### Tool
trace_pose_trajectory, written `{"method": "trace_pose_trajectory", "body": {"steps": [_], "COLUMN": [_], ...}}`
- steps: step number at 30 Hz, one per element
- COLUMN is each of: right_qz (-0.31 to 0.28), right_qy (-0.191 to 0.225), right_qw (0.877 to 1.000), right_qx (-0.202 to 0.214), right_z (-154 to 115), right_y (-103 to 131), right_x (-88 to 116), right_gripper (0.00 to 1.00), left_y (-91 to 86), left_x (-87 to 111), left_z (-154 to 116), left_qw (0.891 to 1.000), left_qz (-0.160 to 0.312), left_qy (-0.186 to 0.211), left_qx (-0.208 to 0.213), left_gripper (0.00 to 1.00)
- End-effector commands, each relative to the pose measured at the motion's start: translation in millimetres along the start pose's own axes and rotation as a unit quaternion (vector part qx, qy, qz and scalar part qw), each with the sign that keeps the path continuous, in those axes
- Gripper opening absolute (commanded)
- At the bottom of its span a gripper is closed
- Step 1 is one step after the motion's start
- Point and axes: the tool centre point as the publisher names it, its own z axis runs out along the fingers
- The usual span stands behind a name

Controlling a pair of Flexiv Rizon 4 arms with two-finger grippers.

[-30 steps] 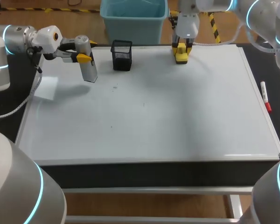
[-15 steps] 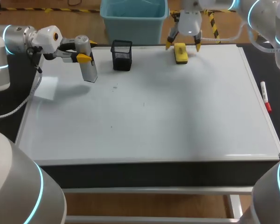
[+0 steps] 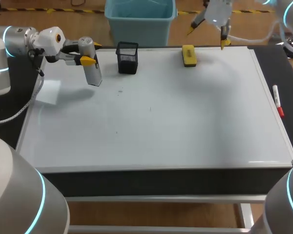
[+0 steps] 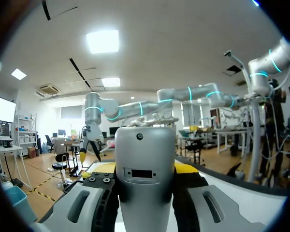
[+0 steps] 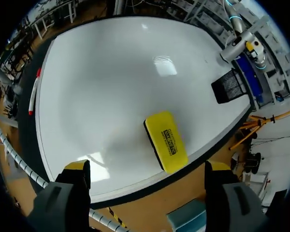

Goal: Pick up the inspection probe, press it on each red-marked spot on the whiteboard one by one, put down the probe, pick up the eraser, and wipe off all the red marks.

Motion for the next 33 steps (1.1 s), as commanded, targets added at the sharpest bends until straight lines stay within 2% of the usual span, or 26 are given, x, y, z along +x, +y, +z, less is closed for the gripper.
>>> {"method": "trace_pose_trajectory", "body": {"steps": [1, 4, 5, 7, 9, 14, 20, 28, 30, 33], "right_qz": [0.035, 0.067, 0.093, 0.105, 0.138, 0.182, 0.206, 0.231, 0.243, 0.236], "right_qy": [-0.007, -0.011, -0.001, -0.011, 0.003, -0.012, -0.047, -0.097, -0.096, -0.104], "right_qw": [0.999, 0.998, 0.996, 0.994, 0.990, 0.982, 0.976, 0.966, 0.962, 0.963], "right_qx": [0.022, 0.008, -0.005, -0.010, -0.029, -0.050, -0.046, -0.061, -0.074, -0.075], "right_z": [-43.5, -55.6, -59.1, -67.1, -73.4, -88.4, -105.0, -115.6, -116.6, -117.3], "right_y": [40.1, 44.3, 45.1, 47.5, 48.1, 54.7, 64.4, 72.4, 73.8, 76.0], "right_x": [18.0, 24.9, 27.3, 32.1, 36.4, 47.2, 58.8, 76.0, 79.2, 81.5], "right_gripper": [1.00, 1.00, 1.00, 1.00, 1.00, 1.00, 1.00, 1.00, 1.00, 1.00], "left_y": [-0.4, -0.4, -0.4, -0.4, -0.4, -0.4, -0.4, -0.4, -0.4, -0.4], "left_x": [-1.2, -1.2, -1.2, -1.2, -1.2, -1.2, -1.2, -1.2, -1.2, -1.2], "left_z": [-0.8, -0.8, -0.8, -0.8, -0.8, -0.8, -0.8, -0.8, -0.8, -0.8], "left_qw": [1.000, 1.000, 1.000, 1.000, 1.000, 1.000, 1.000, 1.000, 1.000, 1.000], "left_qz": [0.000, 0.000, 0.000, 0.000, 0.000, 0.000, 0.000, 0.000, 0.000, 0.000], "left_qy": [0.002, 0.002, 0.002, 0.002, 0.002, 0.002, 0.002, 0.002, 0.002, 0.002], "left_qx": [0.000, 0.000, 0.000, 0.000, 0.000, 0.000, 0.000, 0.000, 0.000, 0.000], "left_gripper": [0.00, 0.00, 0.00, 0.00, 0.00, 0.00, 0.00, 0.00, 0.00, 0.00]}}
